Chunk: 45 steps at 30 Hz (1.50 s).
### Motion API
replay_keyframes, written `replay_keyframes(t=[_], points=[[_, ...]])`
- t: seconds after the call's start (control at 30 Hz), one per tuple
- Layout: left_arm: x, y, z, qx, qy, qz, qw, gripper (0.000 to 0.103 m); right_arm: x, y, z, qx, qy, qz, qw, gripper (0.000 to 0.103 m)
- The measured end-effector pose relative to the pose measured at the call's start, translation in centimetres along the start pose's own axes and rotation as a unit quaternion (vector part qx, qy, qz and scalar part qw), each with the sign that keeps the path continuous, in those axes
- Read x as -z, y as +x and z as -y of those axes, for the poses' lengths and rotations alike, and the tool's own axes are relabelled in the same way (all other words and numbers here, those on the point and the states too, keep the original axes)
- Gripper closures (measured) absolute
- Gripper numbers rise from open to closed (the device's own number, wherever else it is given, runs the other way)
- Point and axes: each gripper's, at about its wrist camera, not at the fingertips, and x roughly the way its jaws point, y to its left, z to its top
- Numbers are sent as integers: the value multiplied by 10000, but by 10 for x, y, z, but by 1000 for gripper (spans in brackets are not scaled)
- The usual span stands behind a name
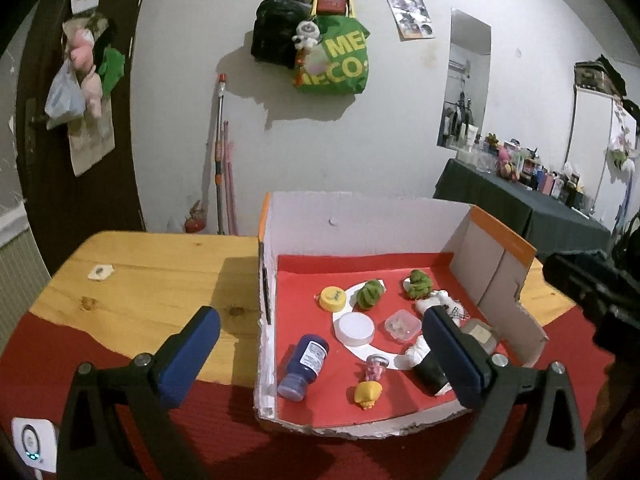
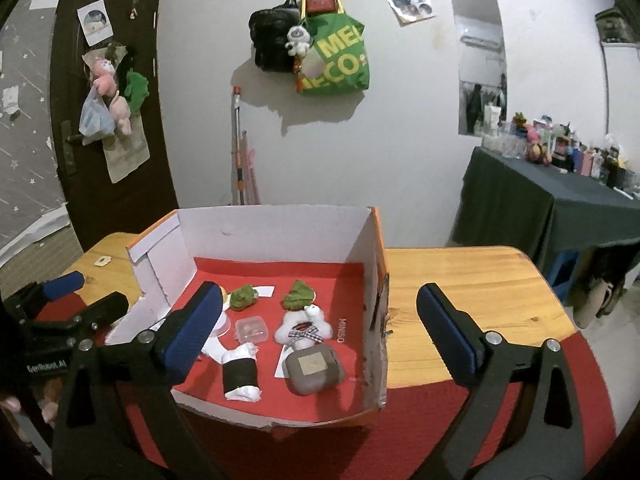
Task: Organize objects
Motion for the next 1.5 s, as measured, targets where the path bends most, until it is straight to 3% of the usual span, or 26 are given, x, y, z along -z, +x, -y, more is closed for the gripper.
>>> replay_keyframes(t=[0.1,0.3,0.53,1.5], points=[[5,7,0,53,-92,31,9999,0,10,11,-4,-2,-19,-7,10000,2],[19,17,10,-245,140,254,9993,0,31,27,-1,109,92,-105,9998,2],[29,32,13,-196,120,-11,9997,0,42,36,0,268,-89,-337,9990,2],[33,41,14,-416,131,-176,9989,0,47,45,-1,295,-113,-640,9974,2]])
